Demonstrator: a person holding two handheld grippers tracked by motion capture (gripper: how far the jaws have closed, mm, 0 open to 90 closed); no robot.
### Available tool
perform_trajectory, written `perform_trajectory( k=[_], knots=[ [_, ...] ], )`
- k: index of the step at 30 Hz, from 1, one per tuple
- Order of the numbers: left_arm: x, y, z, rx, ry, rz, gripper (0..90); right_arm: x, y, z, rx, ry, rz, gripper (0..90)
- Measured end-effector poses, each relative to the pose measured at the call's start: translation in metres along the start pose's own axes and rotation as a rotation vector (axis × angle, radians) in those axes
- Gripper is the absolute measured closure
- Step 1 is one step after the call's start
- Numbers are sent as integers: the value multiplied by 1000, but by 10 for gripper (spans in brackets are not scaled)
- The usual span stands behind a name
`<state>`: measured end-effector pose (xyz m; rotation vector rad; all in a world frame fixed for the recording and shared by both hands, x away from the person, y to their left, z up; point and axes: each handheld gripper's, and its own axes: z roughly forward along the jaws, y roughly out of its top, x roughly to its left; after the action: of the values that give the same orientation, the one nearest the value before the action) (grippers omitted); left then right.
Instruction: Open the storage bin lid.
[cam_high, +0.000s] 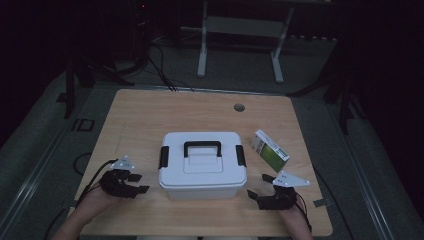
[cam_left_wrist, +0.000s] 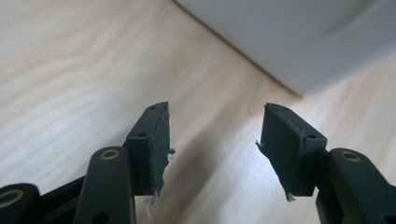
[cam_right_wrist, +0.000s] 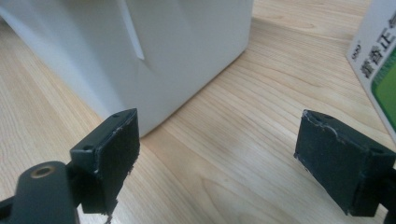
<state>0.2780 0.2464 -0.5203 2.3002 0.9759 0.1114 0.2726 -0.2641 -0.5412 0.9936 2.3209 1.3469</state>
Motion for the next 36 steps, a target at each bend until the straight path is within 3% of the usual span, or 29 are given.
perform_trajectory(
  k=[10,17,36],
  knots=[
    [3,1,-4,123,-6,-4,424,-5,-7,-14,-13,-13,-3,136],
    [4,1,-8,233,-9,25,424,-7,-9,-18,-19,-19,-18,136],
    [13,13,-24,532,-19,81,369,-12,-13,-21,-36,-17,15,134]
  ],
)
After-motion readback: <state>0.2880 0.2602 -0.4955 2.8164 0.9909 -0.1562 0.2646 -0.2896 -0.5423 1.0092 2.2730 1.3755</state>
